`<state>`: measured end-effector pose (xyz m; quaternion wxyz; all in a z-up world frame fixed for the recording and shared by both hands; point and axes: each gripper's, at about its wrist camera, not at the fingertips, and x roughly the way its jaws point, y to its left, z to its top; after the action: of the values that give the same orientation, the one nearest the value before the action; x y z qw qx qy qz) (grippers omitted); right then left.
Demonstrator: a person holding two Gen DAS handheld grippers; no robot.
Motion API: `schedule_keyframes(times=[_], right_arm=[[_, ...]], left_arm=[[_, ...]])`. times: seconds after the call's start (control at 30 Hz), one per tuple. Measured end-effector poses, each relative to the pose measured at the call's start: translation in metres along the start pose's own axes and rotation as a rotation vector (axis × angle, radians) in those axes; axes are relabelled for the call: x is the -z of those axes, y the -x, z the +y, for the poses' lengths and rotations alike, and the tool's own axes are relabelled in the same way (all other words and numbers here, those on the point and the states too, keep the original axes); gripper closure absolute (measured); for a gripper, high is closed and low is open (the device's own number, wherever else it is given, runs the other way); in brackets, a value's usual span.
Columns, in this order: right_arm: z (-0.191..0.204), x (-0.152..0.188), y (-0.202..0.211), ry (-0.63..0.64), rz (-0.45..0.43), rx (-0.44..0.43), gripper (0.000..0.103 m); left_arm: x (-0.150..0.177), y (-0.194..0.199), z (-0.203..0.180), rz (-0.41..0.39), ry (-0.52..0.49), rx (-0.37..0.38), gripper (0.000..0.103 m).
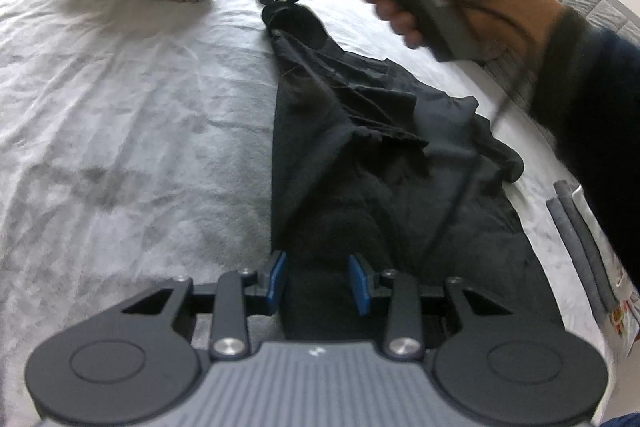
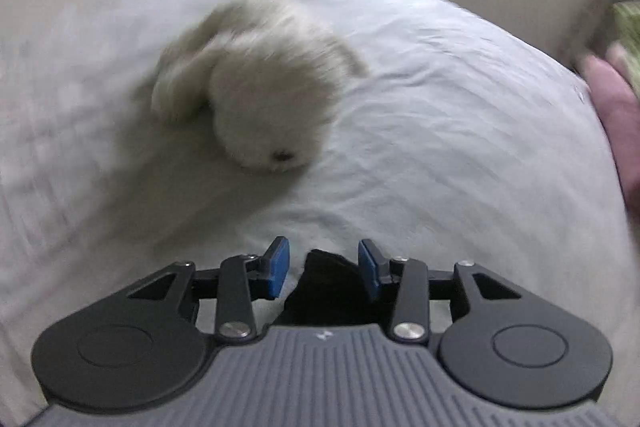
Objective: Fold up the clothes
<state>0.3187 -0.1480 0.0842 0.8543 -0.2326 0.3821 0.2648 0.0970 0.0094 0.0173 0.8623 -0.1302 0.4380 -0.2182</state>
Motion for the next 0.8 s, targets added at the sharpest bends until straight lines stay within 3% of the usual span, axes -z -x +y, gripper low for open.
schedule_keyframes(times=[0.07,0.13,0.23,0.5,0.6,0.7,0.8], right_arm=[[0.01,0.001,-0.021,0.11,0.082,0.038,0.082],[0.01,0.002,-0.03,0.142,0.121,0.039,0.093],[-0.002,0.002,-0.028,0.062,0.087,0.051,0.097],[-0.04,0.013,-0.033,-0.262,-0.01,0.031,0.097],[-0.031,0.016,-0.042,-0.254,0.004,0.028,0.096],[-0.03,0.019,-0.029,-0.25,-0.017,0.022,0.09],[-0.035,0.028,-0.003,-0.272,-0.046,-0.014,0.069]], left_arm=[[0.0,0.0,0.0,0.0,-0.005,0.0,0.067],[0.0,0.0,-0.001,0.0,-0.007,-0.001,0.067],[0.001,-0.001,-0.002,-0.003,-0.011,-0.006,0.067],[0.004,-0.001,-0.005,-0.009,-0.025,-0.017,0.068],[0.004,0.0,-0.005,-0.009,-0.027,-0.019,0.068],[0.004,0.0,-0.005,-0.009,-0.026,-0.02,0.068],[0.002,0.001,-0.004,-0.004,-0.014,-0.015,0.067]])
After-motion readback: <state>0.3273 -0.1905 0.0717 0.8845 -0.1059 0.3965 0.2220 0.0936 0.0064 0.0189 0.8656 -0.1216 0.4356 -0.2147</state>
